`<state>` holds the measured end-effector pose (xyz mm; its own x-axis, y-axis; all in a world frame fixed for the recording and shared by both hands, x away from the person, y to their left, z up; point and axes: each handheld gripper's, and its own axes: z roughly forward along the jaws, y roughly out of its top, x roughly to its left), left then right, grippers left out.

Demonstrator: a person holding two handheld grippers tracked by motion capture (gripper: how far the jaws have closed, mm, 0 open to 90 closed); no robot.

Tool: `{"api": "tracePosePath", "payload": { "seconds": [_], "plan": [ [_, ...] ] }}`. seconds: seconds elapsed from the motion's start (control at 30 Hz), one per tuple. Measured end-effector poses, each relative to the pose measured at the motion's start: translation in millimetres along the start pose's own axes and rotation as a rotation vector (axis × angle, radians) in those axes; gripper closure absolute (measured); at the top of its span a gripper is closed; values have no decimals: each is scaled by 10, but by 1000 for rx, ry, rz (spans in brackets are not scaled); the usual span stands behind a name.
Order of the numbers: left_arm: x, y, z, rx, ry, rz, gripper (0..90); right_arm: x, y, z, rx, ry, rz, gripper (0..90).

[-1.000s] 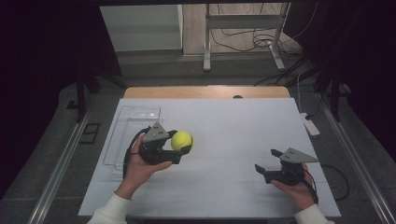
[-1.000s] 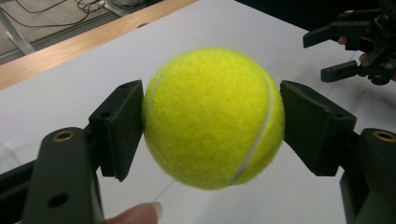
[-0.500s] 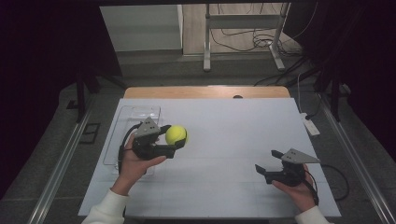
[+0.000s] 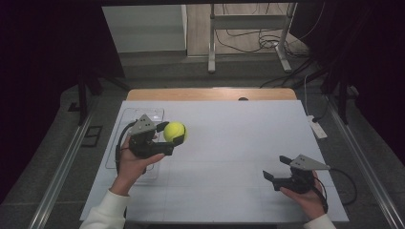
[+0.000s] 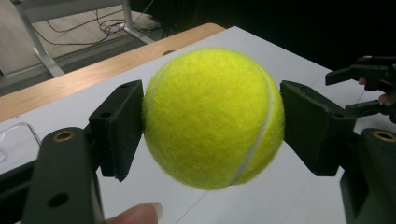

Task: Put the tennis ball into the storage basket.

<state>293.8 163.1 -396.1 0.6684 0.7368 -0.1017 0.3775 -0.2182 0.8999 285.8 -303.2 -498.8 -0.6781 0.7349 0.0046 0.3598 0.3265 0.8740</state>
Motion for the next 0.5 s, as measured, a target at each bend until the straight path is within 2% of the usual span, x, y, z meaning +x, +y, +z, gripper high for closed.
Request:
{"api": "tracePosePath", "payload": {
  "seconds": [0.5],
  "plan": [
    [80,18,-49,-25,30,-12,265,4,-16,-20,0,-1,-5,120]
  ]
}}
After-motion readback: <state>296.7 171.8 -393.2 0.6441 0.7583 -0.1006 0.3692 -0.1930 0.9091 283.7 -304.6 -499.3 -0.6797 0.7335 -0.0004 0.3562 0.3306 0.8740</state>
